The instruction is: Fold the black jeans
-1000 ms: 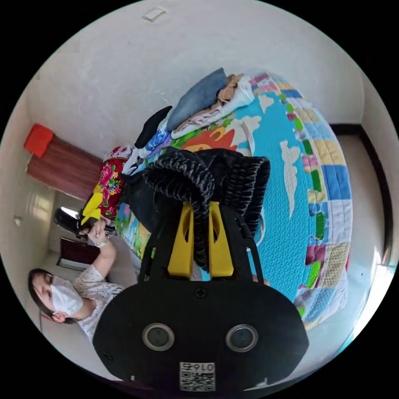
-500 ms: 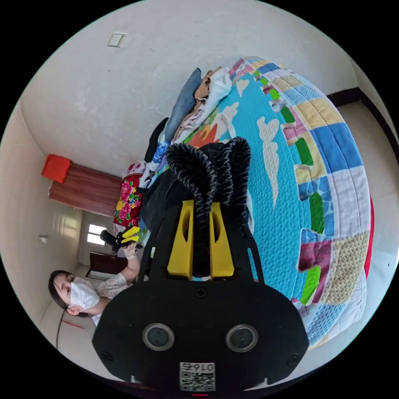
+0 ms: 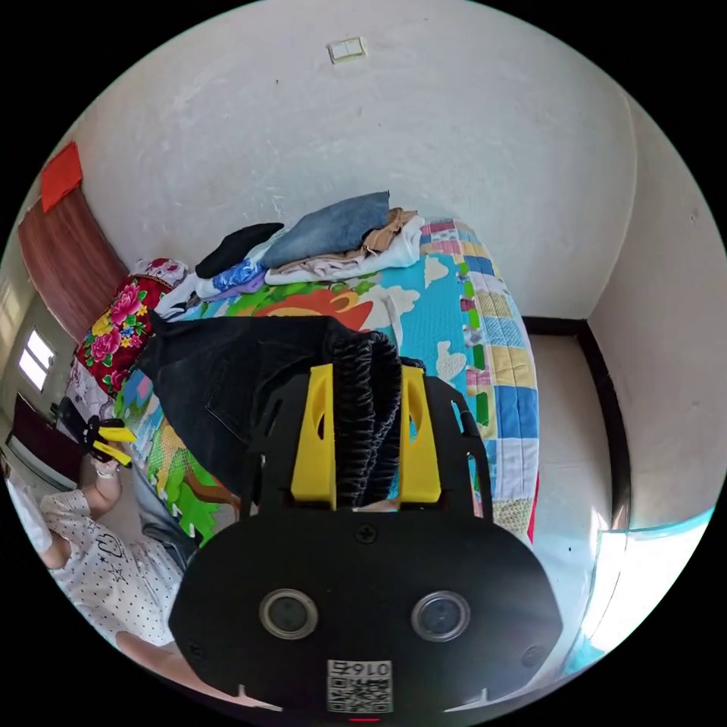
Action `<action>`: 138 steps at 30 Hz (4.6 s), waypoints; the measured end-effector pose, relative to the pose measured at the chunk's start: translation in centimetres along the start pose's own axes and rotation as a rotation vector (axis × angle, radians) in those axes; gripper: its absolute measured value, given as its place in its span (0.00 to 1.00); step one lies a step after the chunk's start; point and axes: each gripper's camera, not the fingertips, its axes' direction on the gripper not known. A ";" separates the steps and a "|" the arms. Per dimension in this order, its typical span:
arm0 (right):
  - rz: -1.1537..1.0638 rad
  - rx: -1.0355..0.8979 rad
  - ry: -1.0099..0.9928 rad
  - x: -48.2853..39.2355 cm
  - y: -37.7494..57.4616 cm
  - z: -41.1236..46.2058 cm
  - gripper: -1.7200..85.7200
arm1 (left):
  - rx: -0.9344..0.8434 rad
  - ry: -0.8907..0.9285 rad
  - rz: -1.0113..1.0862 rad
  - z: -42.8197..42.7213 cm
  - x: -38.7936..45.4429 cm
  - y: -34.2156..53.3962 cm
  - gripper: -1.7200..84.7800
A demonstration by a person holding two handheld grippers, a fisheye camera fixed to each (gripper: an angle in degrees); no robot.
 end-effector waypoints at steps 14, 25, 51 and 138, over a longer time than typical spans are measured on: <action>0.256 0.055 0.140 -4.8 0.1 0.5 0.05 | -0.048 -0.111 -0.124 -1.5 -2.8 3.5 0.11; -0.344 0.314 0.029 -36.3 2.1 -7.1 0.16 | -0.168 -0.465 -0.183 -1.4 -7.0 3.9 0.13; -0.428 0.011 -0.074 -56.9 -6.1 7.2 0.02 | -0.202 -0.488 0.009 3.3 -3.5 0.3 0.15; -0.164 0.074 -0.248 -9.5 11.7 -10.5 0.21 | 0.151 0.018 -0.350 4.2 7.1 18.4 0.02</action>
